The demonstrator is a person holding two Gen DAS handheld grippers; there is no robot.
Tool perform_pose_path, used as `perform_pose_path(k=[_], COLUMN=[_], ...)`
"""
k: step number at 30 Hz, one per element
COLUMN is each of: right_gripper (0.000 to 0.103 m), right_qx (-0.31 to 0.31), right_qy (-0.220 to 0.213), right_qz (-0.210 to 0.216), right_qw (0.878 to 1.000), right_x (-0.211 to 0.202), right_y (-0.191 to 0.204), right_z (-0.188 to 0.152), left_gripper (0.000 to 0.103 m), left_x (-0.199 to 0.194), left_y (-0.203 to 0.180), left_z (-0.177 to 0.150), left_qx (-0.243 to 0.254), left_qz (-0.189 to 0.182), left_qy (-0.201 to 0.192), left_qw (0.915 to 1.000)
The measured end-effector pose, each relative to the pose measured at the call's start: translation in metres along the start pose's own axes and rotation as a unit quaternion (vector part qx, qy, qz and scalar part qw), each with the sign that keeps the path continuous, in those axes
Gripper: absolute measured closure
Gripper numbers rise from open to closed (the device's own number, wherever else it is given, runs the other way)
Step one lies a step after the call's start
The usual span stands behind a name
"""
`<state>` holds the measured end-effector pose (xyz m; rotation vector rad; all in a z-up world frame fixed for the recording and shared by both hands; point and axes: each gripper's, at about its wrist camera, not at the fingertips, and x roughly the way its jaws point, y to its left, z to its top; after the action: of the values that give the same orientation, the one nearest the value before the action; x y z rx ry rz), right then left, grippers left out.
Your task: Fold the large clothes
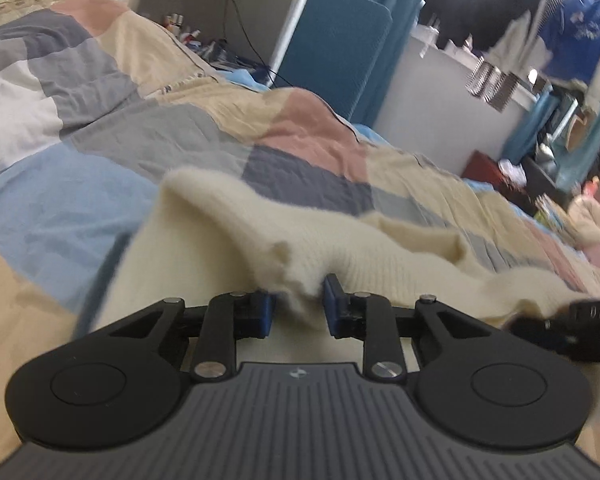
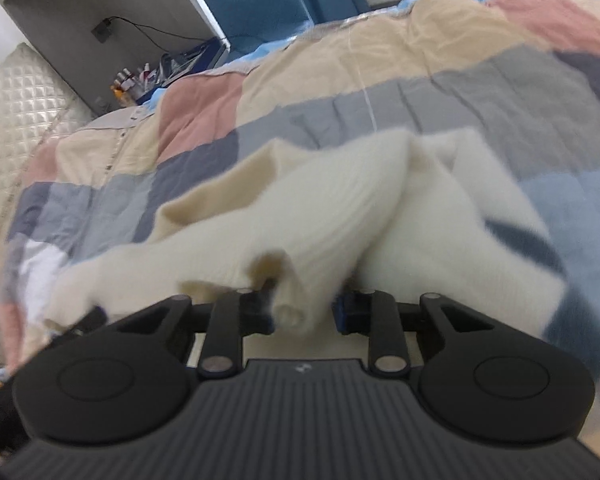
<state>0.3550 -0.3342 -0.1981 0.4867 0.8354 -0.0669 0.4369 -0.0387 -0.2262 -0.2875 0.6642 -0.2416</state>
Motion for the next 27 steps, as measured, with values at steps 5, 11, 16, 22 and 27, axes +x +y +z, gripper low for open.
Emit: perform_pose_path(k=[5,11,16,22,27], right_gripper=[0.075,0.074,0.073,0.071,0.071], right_qx=[-0.046,-0.083,-0.092,-0.095,-0.099], right_qy=[-0.04,-0.082,-0.13,-0.188,-0.199], right_qz=[-0.032,-0.077,-0.085,-0.099,-0.098], right_qw=[0.998,0.99,0.984,0.972,0.97], right_x=[0.02,0.044,0.046,0.038,0.028], right_y=[0.011,0.017,0.018,0.019,0.017], right_z=[0.012,0.019,0.012,0.02,0.019], left_gripper=[0.072,0.072,0.072,0.072,0.071], left_x=[0.011,0.02,0.027,0.023,0.013], left_y=[-0.001,0.001,-0.001,0.004,0.005], left_z=[0.015,0.036,0.04,0.045,0.046], left_qx=[0.012,0.007,0.024,0.014,0.007], left_qz=[-0.008,-0.022,-0.034,-0.06,-0.069], left_qy=[-0.019,-0.061,-0.085,-0.091,-0.091], left_qw=[0.9997,0.9978,0.9955,0.9939,0.9935])
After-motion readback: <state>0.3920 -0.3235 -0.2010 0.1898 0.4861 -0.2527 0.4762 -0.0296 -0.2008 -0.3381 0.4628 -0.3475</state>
